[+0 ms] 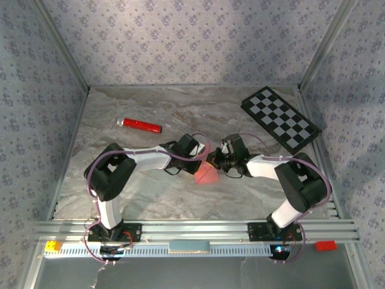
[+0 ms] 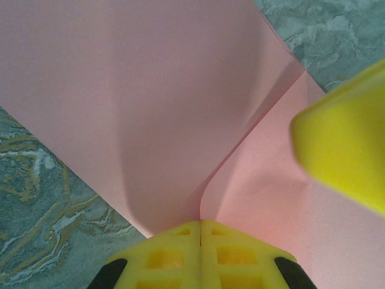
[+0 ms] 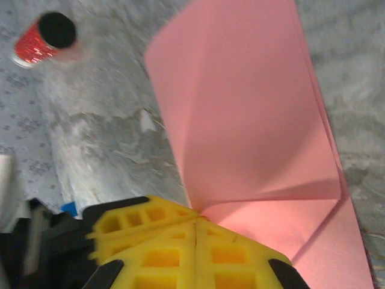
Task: Fold a paper plane with a square sheet of paper (pick it up from the middle)
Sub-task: Fold the triangle a second time at the center of the table.
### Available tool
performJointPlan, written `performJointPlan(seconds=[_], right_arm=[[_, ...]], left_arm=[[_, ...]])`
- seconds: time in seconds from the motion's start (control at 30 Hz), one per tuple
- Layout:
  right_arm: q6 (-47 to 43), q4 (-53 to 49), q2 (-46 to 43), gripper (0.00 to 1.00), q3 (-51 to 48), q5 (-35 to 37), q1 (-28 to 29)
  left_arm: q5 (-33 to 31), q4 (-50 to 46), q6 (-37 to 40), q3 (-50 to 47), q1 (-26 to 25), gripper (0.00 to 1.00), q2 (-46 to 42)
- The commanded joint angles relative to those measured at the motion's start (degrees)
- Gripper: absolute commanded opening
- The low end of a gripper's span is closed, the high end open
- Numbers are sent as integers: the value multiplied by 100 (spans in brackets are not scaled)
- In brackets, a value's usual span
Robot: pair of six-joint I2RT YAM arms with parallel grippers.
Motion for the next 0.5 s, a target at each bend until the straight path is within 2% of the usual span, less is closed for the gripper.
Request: performJointPlan(seconds=[0.0, 0.13, 0.33, 0.4, 0.47], right_arm=[[-33, 69, 277, 2, 50, -197, 30], [-35, 96, 460, 2, -14, -164, 61], [93, -192, 453, 0, -396, 330, 71], [155, -112, 470, 0, -486, 390, 86], [218, -10, 481, 0, -524, 415, 98]], left_arm=[[-43, -282, 98, 53, 37, 0, 89], [-46, -282, 107, 67, 40, 0, 106], [-89, -353, 21, 160, 39, 2, -42], [-102, -370, -118, 202, 49, 12, -191], [-197, -505, -307, 293, 79, 17, -323]])
